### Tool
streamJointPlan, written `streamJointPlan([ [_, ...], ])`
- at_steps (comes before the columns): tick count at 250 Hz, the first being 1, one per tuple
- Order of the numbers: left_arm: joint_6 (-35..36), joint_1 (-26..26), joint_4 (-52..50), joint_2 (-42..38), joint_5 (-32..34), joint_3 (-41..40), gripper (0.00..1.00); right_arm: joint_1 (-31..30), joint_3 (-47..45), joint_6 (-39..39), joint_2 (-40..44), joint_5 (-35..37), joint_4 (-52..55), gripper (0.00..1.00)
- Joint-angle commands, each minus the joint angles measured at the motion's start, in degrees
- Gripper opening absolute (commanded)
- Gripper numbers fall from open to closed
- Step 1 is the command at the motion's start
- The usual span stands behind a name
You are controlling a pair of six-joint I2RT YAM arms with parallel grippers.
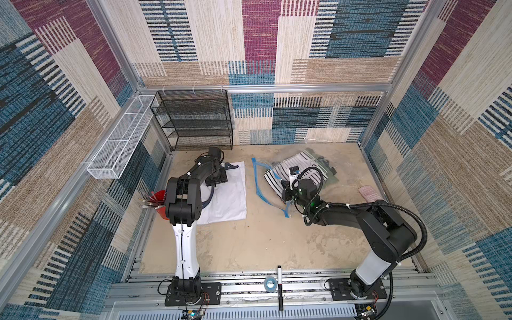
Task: Take the tank top out of the vacuum bag
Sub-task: Adjust the tank top at the center of the board.
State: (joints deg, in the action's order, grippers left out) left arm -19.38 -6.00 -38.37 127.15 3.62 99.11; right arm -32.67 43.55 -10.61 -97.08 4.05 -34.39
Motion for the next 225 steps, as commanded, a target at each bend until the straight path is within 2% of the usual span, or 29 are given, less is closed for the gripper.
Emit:
streamJointPlan([
  [1, 1.6, 0.2, -3.2, 0.3, -3.4, 0.2, 0.63, 0.1, 0.6, -0.1, -0.2, 0.3, -0.4, 0.0],
  [67, 1.8, 0.2, -3.2, -5.4, -3.7, -0.7, 0.63, 0.1, 0.5, -0.4, 0.1, -0.1, -0.4, 0.0],
  [115, 1.5, -0.6, -2.4, -12.7, -3.4, -5.0, 0.63, 0.1, 0.2, -0.5, 0.7, -0.4, -0.6, 0.0],
  [173, 0.1, -1.4, 0.1, -24.3, -4.7, -13.6, 0.63, 0.1, 0.4, -0.4, 0.7, -0.9, -0.6, 0.0],
  [225, -1.8, -2.7, 4.1, -38.4, -11.6, -25.5, 0.62, 0.1, -0.1, 0.1, 1.1, -1.0, -1.3, 0.0],
])
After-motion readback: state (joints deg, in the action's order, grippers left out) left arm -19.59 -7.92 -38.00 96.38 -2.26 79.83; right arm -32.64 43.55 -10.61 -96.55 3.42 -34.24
